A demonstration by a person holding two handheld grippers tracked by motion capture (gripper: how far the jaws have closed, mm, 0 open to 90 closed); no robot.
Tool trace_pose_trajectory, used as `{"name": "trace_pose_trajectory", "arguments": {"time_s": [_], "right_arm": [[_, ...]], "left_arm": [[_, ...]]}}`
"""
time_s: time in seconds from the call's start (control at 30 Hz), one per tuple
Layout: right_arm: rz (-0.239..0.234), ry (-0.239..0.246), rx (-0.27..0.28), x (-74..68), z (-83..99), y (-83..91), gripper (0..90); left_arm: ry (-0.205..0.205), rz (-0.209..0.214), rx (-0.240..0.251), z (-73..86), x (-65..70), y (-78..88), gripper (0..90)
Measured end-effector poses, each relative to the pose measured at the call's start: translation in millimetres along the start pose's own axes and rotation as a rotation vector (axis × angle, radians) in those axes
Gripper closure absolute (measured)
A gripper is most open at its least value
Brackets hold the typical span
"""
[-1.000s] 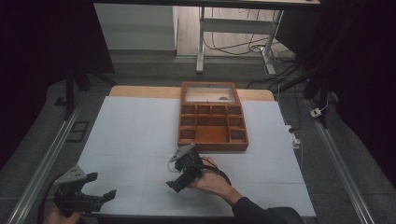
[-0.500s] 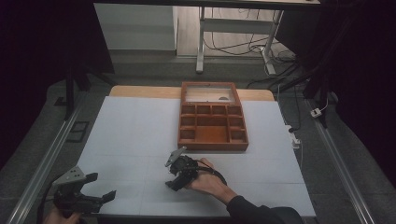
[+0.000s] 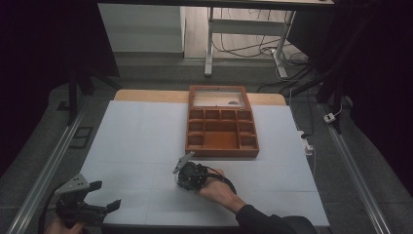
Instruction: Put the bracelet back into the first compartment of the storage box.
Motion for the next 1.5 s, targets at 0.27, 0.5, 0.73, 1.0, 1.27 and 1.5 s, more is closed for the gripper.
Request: {"name": "trace_pose_trajectory", "arguments": {"time_s": [0.27,0.5,0.73,1.0,1.27,1.5], "right_arm": [[-0.009,0.029,0.021,-1.0,-2.7,5.2,86.7],[-0.006,0.036,0.079,1.5,-10.7,25.1,86.8],[0.015,0.009,0.148,6.6,-16.2,42.7,86.8],[0.030,-0.033,0.187,13.0,-19.5,57.7,86.9],[0.041,-0.063,0.221,19.7,-22.2,71.5,86.9],[0.055,-0.109,0.258,33.1,-23.3,87.1,86.8]], "left_arm": [[-0.011,-0.007,-0.004,0.0,1.2,-0.4,0.0],[-0.009,-0.006,-0.005,0.1,1.2,-0.5,0.0],[-0.017,-0.008,-0.006,0.2,2.2,-0.7,0.2],[-0.015,-0.008,-0.008,0.1,2.2,-1.3,0.3],[-0.017,-0.011,-0.012,-0.1,2.2,-1.6,0.7],[-0.018,-0.012,-0.013,-0.2,2.4,-1.9,0.7]]}}
Point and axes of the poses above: each handheld gripper's, and its own axes: y roughly backward along the jaws, z roughly out of its underside, x roughly to its right, the point moved 3 cm from there along -y, roughly forward along the jaws, and after that the axes turned 10 degrees about y, right-handed, at the moved point
